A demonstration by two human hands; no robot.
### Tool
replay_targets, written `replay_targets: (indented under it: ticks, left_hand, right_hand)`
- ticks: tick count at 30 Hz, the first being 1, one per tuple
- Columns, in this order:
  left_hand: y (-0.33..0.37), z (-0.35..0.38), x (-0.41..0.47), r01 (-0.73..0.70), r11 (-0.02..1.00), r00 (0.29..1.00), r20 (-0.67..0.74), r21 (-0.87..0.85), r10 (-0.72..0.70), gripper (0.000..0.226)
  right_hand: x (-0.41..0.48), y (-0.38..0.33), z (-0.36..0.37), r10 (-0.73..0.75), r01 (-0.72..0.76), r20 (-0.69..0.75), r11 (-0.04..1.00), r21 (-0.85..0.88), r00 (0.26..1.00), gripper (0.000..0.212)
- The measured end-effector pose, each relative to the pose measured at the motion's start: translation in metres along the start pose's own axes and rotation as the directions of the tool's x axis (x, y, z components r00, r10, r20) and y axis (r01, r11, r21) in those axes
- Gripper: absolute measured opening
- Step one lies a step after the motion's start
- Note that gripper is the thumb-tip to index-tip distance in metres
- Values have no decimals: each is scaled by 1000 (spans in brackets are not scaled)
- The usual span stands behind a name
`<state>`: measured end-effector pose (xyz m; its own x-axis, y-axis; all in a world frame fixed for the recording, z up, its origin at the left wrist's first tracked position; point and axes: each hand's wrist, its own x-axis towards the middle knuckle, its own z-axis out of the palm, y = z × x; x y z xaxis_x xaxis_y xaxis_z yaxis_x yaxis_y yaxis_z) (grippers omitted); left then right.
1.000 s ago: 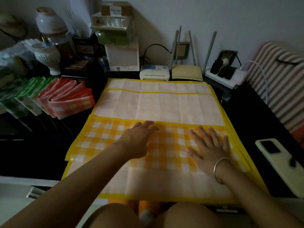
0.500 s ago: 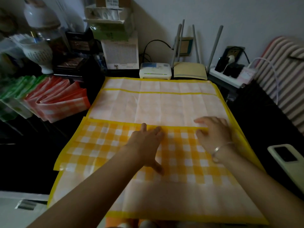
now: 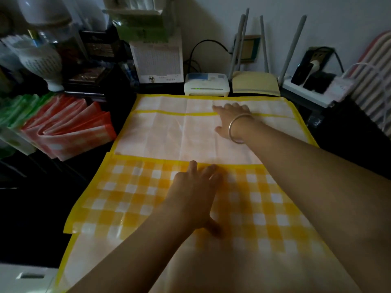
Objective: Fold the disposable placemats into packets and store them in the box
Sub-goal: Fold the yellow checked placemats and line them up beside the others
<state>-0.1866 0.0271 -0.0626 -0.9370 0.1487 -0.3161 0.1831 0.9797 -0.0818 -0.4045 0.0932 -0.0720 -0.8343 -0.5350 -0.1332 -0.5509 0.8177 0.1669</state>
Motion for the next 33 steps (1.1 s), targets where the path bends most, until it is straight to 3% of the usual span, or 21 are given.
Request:
replay_targets:
  ticks: [3,8,16,19,21,23,25,28,33]
  left_hand:
    - [0,2,0,-3,1000,1000,-3,19,3,119]
    - [0,3,-2,1,1000,1000,-9,2,-1,120]
    - [5,13,-25,78,982,983,-151,-172,-104,110]
    - [6,23,-42,17,977,947,-310,-211,-83,87]
    - [2,27,-59,-51,942,891,-442,-331,-107,60]
    - [-6,31,-78,-113,916,780,-605,-385,-158,33]
    - [-14,35,-95,-122,937,674,-720,-328,-165,19]
    - [-20,45,-115,-59,980,606,-787,-189,-116,27]
    - [-31,70,-122,20,999,643,-766,46,23,36]
  right_hand:
    - [-4,-2,-11,3,-18,-173,996,-82,985,57]
    - [-35,-3,-30,47,-15,-410,997,81,911,27]
    - [-135,-6,-70,-48,162,-713,982,92,699,13]
    - [-174,-15,-61,-61,205,-714,972,118,697,5]
    - [-199,-21,-45,-69,232,-697,962,143,714,7]
    - [-216,-25,-24,-96,285,-653,940,189,751,10]
    - [-229,-26,1,-144,345,-593,907,242,792,11]
    - [-246,-30,30,-196,372,-501,885,280,843,21]
    - [-263,-34,58,-209,370,-440,872,321,873,34]
